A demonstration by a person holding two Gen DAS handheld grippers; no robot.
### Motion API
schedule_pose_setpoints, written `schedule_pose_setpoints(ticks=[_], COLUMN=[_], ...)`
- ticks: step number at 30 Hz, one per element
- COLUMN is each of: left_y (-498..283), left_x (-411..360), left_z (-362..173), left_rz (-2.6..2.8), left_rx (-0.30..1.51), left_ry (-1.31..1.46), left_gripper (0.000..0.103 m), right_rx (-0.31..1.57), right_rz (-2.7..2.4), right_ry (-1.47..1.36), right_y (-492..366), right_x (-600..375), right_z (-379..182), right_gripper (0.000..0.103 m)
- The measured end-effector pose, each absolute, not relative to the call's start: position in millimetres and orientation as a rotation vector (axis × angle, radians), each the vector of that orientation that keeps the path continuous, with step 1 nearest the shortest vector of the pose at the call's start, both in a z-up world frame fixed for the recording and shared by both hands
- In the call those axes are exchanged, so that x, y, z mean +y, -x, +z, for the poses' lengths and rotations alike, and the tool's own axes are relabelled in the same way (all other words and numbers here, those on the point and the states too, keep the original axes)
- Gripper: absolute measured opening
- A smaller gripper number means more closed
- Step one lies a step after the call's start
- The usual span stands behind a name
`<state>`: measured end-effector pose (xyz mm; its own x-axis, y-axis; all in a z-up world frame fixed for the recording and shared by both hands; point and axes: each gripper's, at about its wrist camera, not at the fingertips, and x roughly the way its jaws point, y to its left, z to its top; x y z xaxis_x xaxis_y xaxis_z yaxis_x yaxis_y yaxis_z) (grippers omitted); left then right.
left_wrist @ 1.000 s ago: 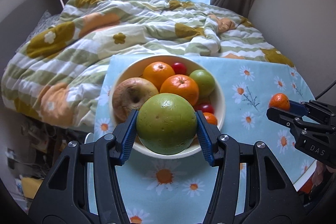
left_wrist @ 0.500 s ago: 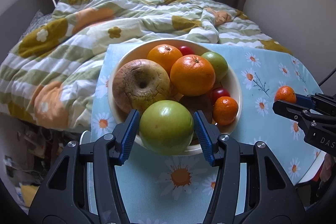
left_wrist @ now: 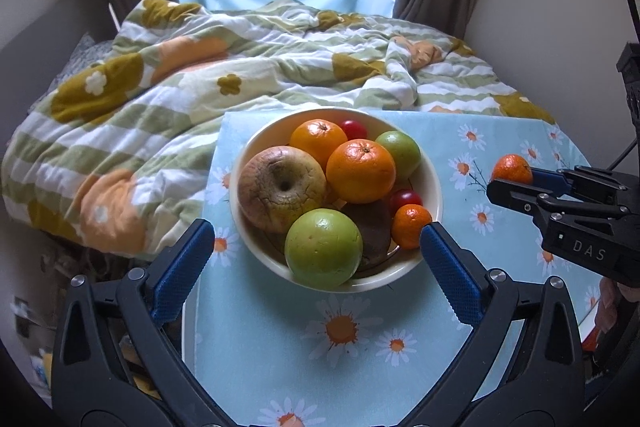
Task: Organize fruits
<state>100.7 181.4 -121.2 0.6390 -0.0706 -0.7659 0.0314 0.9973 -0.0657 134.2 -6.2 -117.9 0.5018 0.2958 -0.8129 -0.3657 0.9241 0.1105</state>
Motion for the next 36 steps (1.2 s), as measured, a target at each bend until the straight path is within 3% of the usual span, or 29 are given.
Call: schedule_pose_setpoints(ticks=[26,28,30,32,36], left_y=[-87,-87,-85,-82,-76], left_x=[196,195,194,192,187], left_z=[-135,-137,-138,-136,-126], left_rz=[0.009,0.006,0.006,0.006,0.017], left_rx=[0.953,0.952,0.954,0.956,0.944], left_ry=[0.019,0.018,0.018,0.026,0.026], left_gripper=[0.103,0.103,0.103,0.103,0.103], right_rx=[0.996,0.985,0.965,0.948,0.925], right_rz=[0.508,0.509,0.499,0.498,0.500], right_ry=[0.154,0.137,0.131,0.121,0.120], right_y=[-172,-171,-169,-165,-157], right_x=[40,38,36,33,28], right_z=[-149,-148,-145,-142,-134], right_gripper=[0.034,0.048,0.077,0.086,0.087])
